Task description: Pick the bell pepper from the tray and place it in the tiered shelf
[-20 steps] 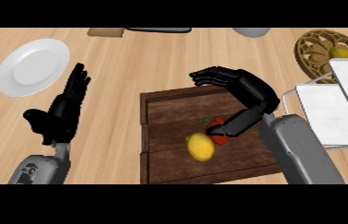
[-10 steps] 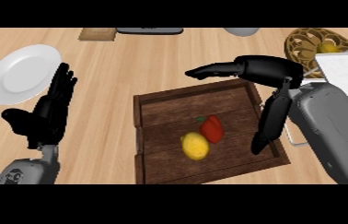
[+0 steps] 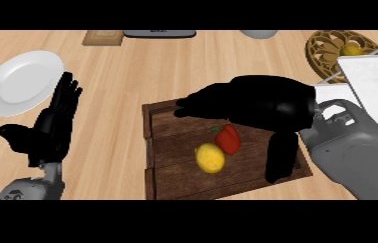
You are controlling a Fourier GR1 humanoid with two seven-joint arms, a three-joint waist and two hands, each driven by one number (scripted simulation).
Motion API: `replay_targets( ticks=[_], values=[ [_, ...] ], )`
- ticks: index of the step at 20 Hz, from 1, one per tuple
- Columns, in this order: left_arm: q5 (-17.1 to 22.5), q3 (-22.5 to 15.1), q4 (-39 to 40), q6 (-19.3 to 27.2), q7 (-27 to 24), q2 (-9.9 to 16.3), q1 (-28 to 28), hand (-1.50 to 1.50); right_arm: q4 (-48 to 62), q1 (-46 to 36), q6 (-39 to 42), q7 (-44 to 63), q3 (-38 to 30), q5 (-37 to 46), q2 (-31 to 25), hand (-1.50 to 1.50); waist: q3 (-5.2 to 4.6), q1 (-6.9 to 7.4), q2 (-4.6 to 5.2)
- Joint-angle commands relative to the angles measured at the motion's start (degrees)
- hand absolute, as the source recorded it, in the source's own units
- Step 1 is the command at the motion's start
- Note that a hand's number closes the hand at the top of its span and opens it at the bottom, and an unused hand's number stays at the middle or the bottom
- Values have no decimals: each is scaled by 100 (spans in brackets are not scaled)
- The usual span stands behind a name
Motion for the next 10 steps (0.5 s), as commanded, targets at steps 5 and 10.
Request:
replay_targets(
  ticks=[5,10],
  values=[
    [138,301,191,-275,-39,37,-58,0,-470,703,-441,256,980,1883,267,-150,2,-26,43],
    [-79,211,-346,-50,283,18,75,0,-575,821,-784,380,1615,3060,197,-150,5,-11,22]
  ],
)
